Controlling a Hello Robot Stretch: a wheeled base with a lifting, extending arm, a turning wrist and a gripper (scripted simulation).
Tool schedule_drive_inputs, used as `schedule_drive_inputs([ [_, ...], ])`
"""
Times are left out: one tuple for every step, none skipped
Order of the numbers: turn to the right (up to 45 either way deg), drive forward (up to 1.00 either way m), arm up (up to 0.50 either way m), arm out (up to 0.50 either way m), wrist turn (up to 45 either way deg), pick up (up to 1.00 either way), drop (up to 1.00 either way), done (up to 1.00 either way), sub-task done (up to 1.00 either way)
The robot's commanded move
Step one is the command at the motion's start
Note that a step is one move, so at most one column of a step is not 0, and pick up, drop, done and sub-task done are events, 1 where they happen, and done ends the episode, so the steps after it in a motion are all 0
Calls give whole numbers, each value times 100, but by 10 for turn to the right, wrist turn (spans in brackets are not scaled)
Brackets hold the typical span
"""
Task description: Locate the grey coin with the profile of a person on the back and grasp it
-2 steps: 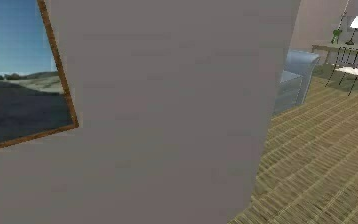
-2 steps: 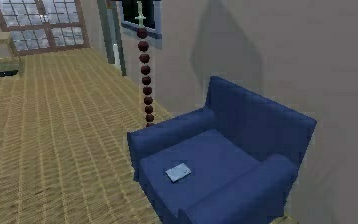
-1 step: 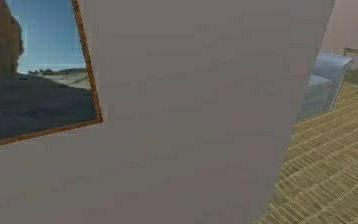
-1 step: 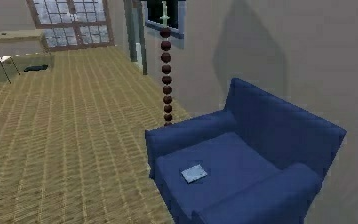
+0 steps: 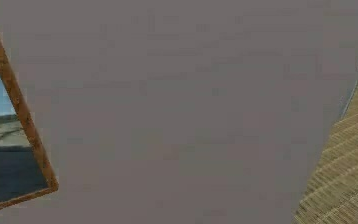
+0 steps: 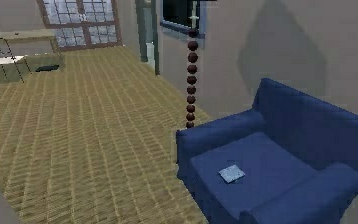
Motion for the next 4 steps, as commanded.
schedule_drive_inputs([
  [450, 0, 0, 0, 0, 0, 0, 0, 0],
  [180, 0, 0, 0, 0, 0, 0, 0, 0],
  [0, 100, 0, 0, 0, 0, 0, 0, 0],
  [0, 45, 0, 0, 0, 0, 0, 0, 0],
])
